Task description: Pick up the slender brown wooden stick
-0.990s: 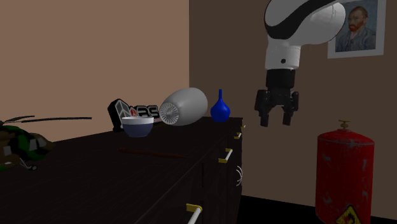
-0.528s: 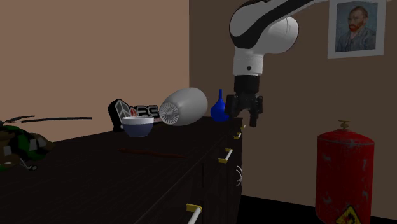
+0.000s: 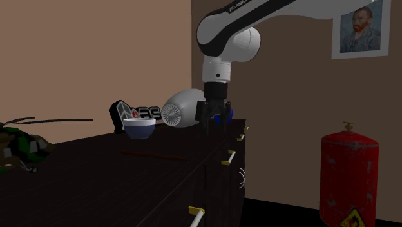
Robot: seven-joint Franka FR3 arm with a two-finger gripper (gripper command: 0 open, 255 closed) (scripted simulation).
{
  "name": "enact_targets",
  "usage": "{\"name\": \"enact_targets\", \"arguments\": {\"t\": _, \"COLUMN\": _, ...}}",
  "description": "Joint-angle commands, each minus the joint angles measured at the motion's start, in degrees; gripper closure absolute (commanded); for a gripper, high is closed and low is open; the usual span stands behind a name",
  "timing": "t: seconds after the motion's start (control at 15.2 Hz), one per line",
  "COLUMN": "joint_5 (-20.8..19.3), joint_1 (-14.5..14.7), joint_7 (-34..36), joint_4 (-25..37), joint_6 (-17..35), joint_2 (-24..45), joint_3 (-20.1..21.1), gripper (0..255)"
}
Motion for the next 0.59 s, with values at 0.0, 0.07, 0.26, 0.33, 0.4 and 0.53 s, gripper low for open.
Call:
{"name": "enact_targets", "arguments": {"t": 0.0, "joint_5": -0.4, "joint_1": 1.0, "joint_7": -0.8, "joint_4": 3.3, "joint_6": 0.0, "joint_2": 3.5, "joint_3": 1.1, "gripper": 0}}
{"name": "enact_targets", "arguments": {"t": 0.07, "joint_5": -0.6, "joint_1": 1.5, "joint_7": -1.1, "joint_4": 4.9, "joint_6": -0.1, "joint_2": 5.2, "joint_3": 1.7, "gripper": 0}}
{"name": "enact_targets", "arguments": {"t": 0.26, "joint_5": -1.5, "joint_1": 3.1, "joint_7": -1.8, "joint_4": 10.0, "joint_6": -0.6, "joint_2": 10.3, "joint_3": 3.5, "gripper": 0}}
{"name": "enact_targets", "arguments": {"t": 0.33, "joint_5": -1.9, "joint_1": 3.7, "joint_7": -2.0, "joint_4": 11.8, "joint_6": -0.9, "joint_2": 12.0, "joint_3": 4.1, "gripper": 0}}
{"name": "enact_targets", "arguments": {"t": 0.4, "joint_5": -2.3, "joint_1": 4.4, "joint_7": -2.2, "joint_4": 13.6, "joint_6": -1.1, "joint_2": 13.7, "joint_3": 4.6, "gripper": 0}}
{"name": "enact_targets", "arguments": {"t": 0.53, "joint_5": -3.2, "joint_1": 5.7, "joint_7": -2.7, "joint_4": 17.3, "joint_6": -1.8, "joint_2": 17.1, "joint_3": 5.8, "gripper": 0}}
